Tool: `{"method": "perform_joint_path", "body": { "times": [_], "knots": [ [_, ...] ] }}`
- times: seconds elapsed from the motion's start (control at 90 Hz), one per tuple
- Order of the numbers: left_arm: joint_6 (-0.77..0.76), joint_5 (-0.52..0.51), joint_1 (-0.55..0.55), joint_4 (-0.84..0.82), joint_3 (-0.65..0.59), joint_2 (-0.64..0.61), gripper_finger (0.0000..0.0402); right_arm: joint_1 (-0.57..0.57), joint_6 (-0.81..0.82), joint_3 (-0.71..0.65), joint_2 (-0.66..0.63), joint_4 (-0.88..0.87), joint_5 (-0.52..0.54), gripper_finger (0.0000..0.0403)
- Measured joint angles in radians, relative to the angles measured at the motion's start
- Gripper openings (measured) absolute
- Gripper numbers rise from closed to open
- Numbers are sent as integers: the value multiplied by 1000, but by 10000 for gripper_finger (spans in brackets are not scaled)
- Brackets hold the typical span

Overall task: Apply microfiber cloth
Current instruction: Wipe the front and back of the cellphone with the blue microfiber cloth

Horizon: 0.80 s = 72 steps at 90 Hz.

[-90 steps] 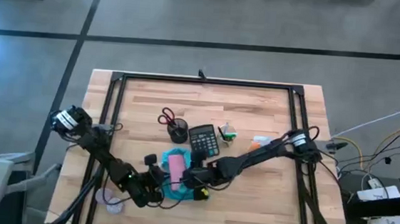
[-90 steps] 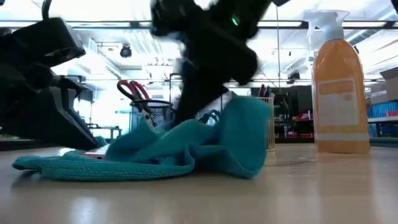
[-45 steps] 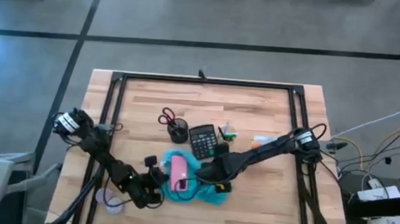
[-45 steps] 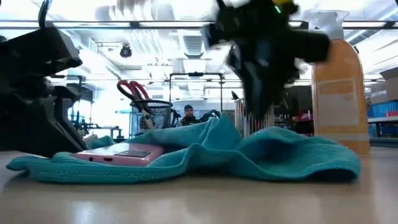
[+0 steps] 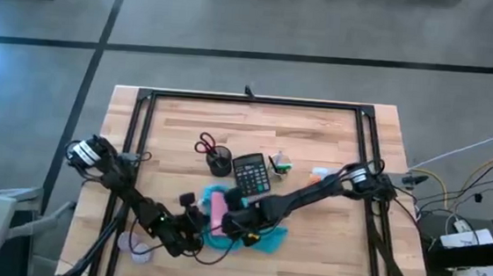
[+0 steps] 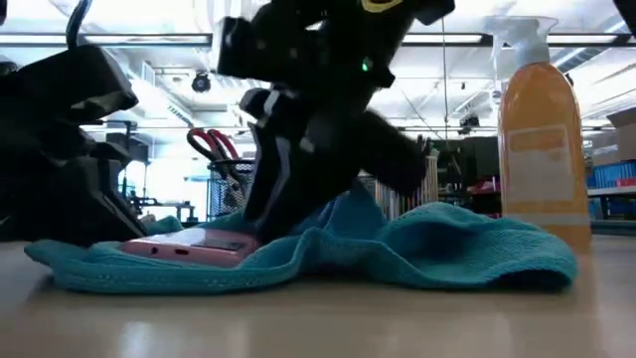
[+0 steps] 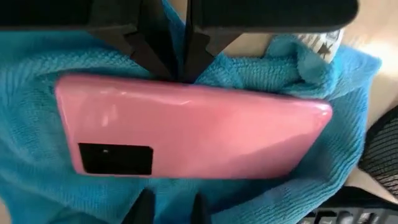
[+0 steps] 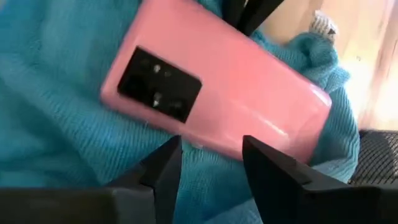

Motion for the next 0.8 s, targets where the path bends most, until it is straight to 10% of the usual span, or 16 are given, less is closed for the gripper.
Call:
{"method": "perform_joint_path", "body": {
  "times": [0.356,0.656,0.8],
  "knots": [
    [-11,1,8,42,3,69,20,6,-83,1,3,-114,61,136],
    [31,174,8,-165,0,-116,20,9,-85,1,17,-9,62,155],
    [115,44,11,-138,2,-150,20,8,-86,0,18,10,60,155]
  ]
}}
